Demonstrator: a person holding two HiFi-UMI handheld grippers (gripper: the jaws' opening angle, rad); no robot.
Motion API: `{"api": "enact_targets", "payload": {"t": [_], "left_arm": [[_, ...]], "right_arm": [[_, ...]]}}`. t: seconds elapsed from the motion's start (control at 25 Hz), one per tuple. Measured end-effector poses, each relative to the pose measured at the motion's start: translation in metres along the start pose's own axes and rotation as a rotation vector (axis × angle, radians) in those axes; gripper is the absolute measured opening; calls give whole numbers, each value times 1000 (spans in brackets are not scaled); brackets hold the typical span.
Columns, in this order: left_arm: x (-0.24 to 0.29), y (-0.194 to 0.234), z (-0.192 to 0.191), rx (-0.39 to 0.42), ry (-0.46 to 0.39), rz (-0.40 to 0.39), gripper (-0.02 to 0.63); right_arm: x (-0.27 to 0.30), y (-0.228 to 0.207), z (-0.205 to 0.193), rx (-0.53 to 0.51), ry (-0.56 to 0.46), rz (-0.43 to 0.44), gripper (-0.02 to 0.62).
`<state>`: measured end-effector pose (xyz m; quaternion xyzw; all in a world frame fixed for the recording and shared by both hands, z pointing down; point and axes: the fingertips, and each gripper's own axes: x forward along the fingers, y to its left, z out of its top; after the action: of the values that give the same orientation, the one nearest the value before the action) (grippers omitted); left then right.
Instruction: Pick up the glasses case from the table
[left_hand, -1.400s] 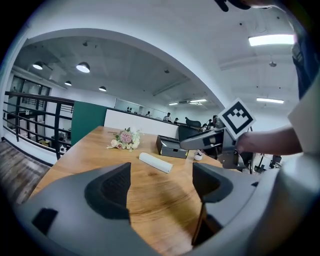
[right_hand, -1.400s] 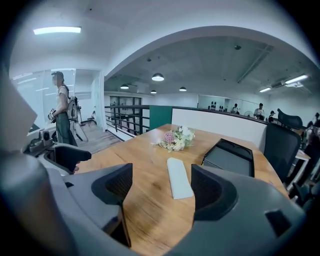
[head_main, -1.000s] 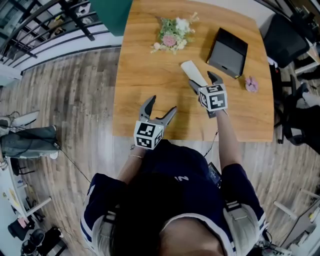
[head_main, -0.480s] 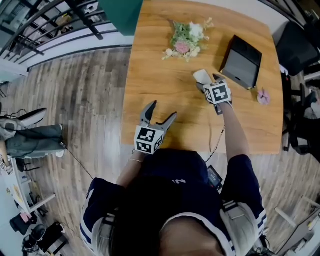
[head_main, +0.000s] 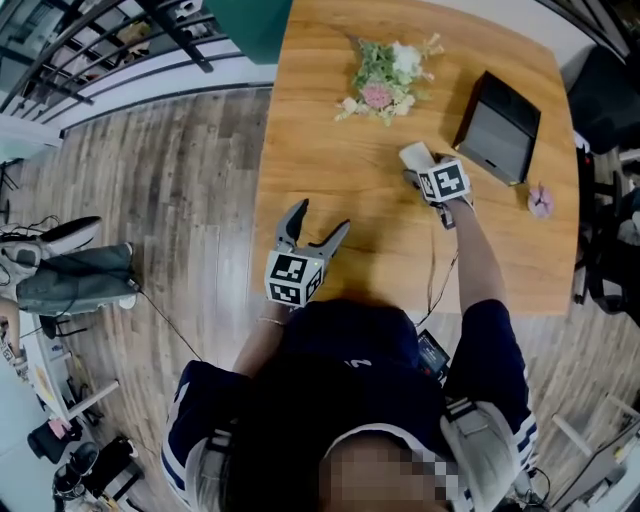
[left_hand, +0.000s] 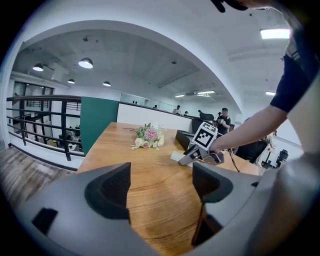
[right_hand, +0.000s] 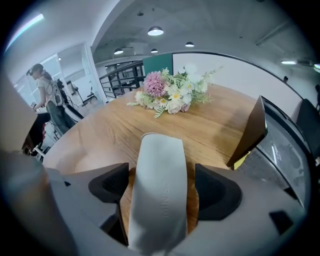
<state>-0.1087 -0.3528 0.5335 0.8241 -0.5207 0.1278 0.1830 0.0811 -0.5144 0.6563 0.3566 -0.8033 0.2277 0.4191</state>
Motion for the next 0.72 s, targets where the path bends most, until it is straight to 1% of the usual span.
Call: {"api": "enact_targets", "payload": {"t": [0.16, 0.2, 0.28, 0.32, 0.56, 0.72], "left_arm": [[3, 8, 2, -7, -2, 11, 388], [4, 7, 2, -3, -1, 8, 388], [3, 5, 2, -1, -3, 4, 388], [2, 5, 2, -3, -5, 3, 388], [0, -1, -4, 10, 24, -17, 388], [-1, -7, 0, 15, 16, -8, 388]], "right_arm": [[0, -1, 1, 2, -15, -3, 416], [0, -1, 0, 4, -6, -7, 402], [-2, 1, 0, 4, 15, -17, 329], [-2, 2, 0, 3, 19, -21, 321], [-1, 4, -1, 24, 18, -29, 315], [-4, 5, 0, 4, -7, -41, 313]]}}
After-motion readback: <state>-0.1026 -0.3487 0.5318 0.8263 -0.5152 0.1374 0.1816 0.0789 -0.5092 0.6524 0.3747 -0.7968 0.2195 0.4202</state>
